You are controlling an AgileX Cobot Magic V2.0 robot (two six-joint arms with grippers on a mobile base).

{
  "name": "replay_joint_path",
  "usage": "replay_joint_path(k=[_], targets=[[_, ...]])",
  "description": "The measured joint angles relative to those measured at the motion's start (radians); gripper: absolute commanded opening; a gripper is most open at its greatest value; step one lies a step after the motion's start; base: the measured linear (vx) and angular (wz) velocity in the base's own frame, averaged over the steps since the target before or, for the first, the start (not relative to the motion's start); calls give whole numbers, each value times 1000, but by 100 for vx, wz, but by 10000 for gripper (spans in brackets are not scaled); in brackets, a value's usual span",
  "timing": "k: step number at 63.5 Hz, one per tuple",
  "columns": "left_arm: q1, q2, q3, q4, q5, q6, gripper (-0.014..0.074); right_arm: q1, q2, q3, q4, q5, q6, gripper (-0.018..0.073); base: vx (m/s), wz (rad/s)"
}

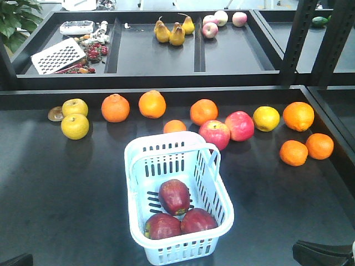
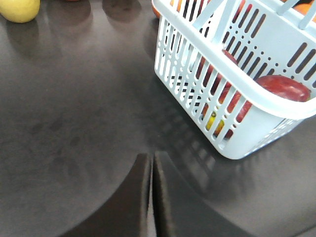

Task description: Pick three apples into basket with both arms

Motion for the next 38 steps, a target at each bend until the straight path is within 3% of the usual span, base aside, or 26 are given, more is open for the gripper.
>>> replay_joint_path(k=[9,19,38], targets=[[0,-26,12,17,-71,-13,-6,0,0,0,0,2,0,-5,0,0],[22,-103,12,105,-73,-14,-6,0,0,0,-1,6,0,-5,0,0],[229,-384,12,147,19,-17,-6,0,0,0,-1,6,0,-5,0,0]])
